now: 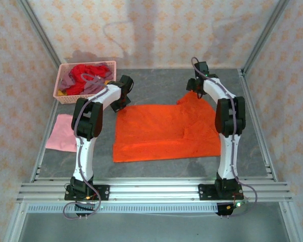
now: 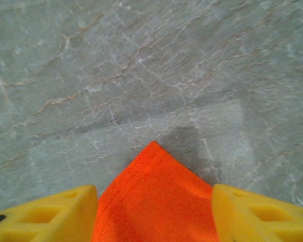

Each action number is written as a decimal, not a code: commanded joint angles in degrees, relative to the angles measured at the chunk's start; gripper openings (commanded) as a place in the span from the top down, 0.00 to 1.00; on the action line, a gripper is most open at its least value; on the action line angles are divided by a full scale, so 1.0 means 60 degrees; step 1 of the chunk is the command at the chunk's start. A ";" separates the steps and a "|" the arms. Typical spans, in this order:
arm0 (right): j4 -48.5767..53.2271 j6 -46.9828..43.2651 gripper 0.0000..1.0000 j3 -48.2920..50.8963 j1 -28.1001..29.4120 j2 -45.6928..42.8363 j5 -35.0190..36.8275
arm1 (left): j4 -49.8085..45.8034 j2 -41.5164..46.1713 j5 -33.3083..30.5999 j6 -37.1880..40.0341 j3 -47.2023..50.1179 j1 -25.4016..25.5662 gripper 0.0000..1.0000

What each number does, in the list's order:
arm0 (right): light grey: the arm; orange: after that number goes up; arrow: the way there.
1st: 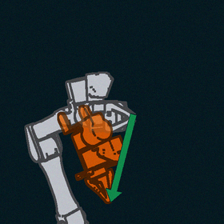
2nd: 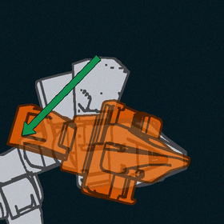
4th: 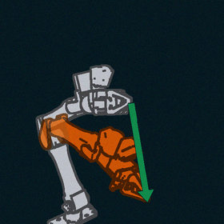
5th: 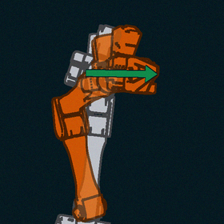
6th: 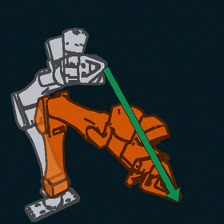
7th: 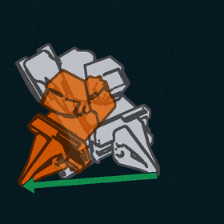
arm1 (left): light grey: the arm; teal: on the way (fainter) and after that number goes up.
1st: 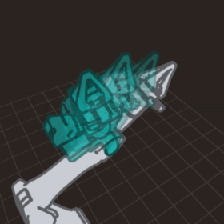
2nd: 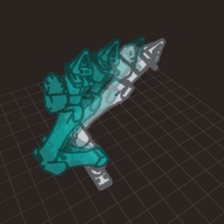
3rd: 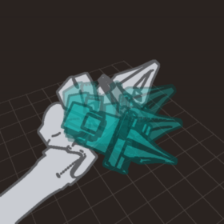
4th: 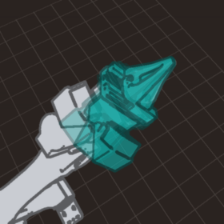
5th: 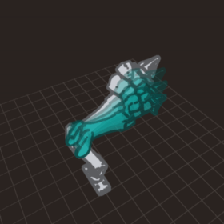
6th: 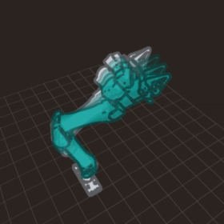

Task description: Fold and stack the t-shirts

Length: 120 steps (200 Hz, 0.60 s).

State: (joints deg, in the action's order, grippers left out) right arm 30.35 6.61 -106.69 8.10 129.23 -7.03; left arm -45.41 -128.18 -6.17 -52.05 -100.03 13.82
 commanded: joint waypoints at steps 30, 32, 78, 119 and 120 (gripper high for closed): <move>0.2084 -0.0587 0.47 -0.1900 0.0041 0.1419 -0.0352 | -0.0368 0.0297 0.0033 0.0080 0.0175 -0.0077 1.00; 0.2136 -0.0592 0.47 -0.1955 0.0042 0.1464 -0.0330 | -0.0360 0.0298 0.0033 0.0078 0.0184 -0.0077 1.00; 0.2704 -0.0676 0.52 -0.2681 0.0037 0.1994 -0.0007 | -0.0324 0.0328 0.0084 0.0079 0.0236 -0.0075 1.00; 0.2653 -0.0903 0.47 -0.2971 0.0071 0.1970 0.0356 | -0.0298 0.0343 0.0124 0.0073 0.0303 -0.0072 1.00; 0.2635 -0.0907 0.47 -0.2973 0.0071 0.1964 0.0368 | -0.0298 0.0343 0.0130 0.0068 0.0306 -0.0067 1.00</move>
State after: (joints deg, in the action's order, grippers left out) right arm 43.81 2.87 -122.26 8.21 139.81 -7.68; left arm -45.41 -128.05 -6.07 -52.03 -99.79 13.82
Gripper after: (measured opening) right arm 0.519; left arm 0.038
